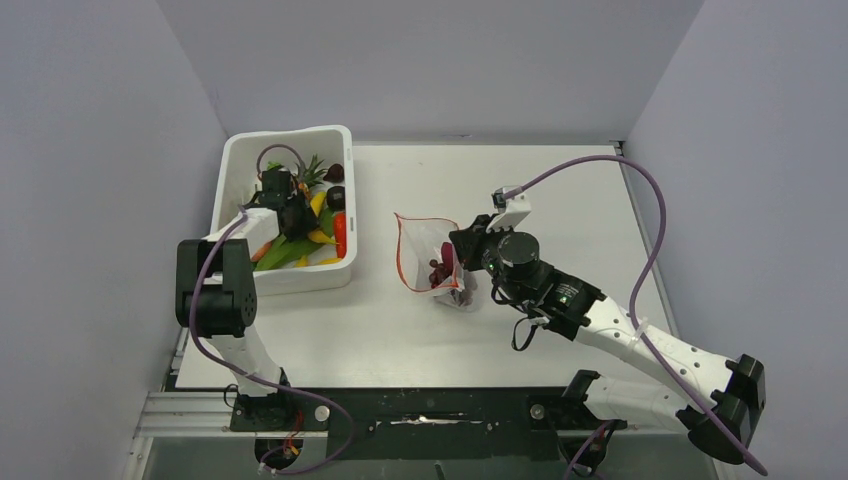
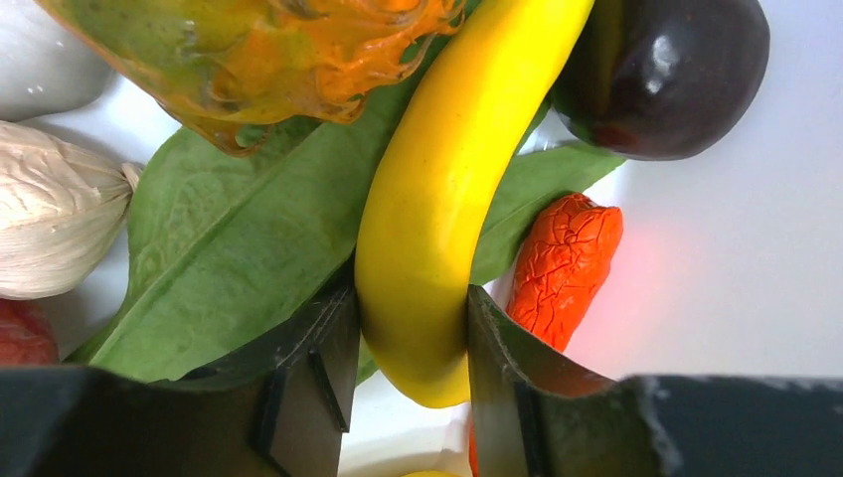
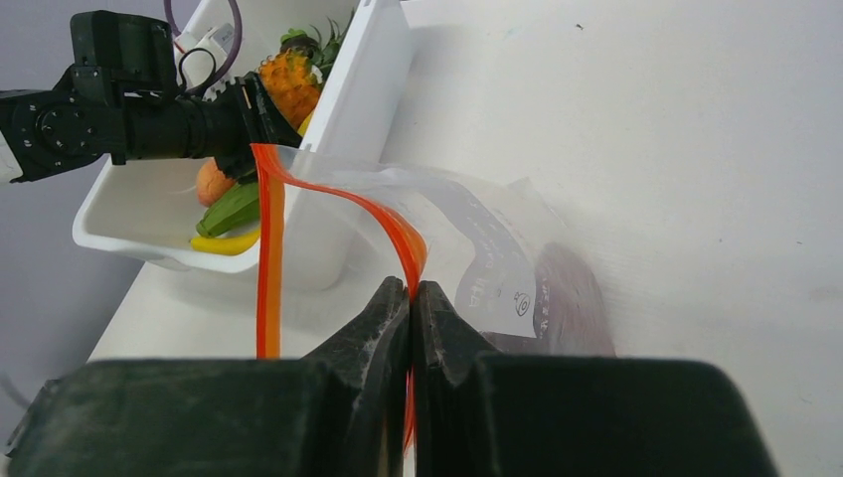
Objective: Place the food in the zip-top bag and seal the zipper
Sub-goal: Pick up the fake fruit from the bin.
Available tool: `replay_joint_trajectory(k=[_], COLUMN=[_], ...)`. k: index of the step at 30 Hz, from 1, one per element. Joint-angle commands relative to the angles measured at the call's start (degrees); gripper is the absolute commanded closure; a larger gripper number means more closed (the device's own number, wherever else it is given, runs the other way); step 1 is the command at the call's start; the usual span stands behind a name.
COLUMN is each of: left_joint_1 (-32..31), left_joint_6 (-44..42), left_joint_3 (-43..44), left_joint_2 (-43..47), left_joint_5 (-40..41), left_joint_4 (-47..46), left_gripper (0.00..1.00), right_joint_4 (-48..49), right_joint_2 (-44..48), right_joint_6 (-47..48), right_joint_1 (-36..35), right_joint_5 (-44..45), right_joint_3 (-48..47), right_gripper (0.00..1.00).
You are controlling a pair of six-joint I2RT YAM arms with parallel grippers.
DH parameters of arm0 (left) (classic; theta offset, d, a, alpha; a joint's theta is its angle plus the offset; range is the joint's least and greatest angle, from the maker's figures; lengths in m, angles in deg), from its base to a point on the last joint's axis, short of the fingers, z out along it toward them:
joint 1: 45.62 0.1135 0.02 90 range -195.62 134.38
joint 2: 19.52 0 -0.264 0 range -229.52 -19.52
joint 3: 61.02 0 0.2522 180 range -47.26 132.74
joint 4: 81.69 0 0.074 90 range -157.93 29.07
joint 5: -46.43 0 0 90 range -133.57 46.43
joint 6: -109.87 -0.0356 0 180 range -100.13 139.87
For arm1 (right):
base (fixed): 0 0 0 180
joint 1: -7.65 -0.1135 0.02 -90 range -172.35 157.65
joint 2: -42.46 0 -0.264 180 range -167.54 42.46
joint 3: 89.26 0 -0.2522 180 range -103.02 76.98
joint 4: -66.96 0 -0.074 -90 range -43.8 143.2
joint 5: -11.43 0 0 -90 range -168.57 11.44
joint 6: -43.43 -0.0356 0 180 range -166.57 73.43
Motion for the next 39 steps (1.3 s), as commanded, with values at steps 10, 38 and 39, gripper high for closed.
replay_joint_trajectory(k=[10,38,39], left_joint_1=[0.25,-5.16,-7.86], left_joint_6=[-0.58,1.09,1.29], left_joint_3=[2.46,2.79,3.59], left_joint_2=[6.15,32.35,33.28], left_joint_5=[2.82,-12.18,-12.42], left_joint_4=[2.34,2.35,1.52], left_gripper=[0.84,0.86,0.86], right_joint_4=[2.31,-2.06,-1.65], right_joint_2=[2.12,-5.43,-5.59], right_joint_6=[-1.08,-7.53,-8.49], right_joint_1=[-0.55,-0.72,-0.68], right_joint_5=[1.20,3.84,3.51], right_joint_3=[0.22,-7.47,-7.51], right_gripper=[1.00,1.00,1.00])
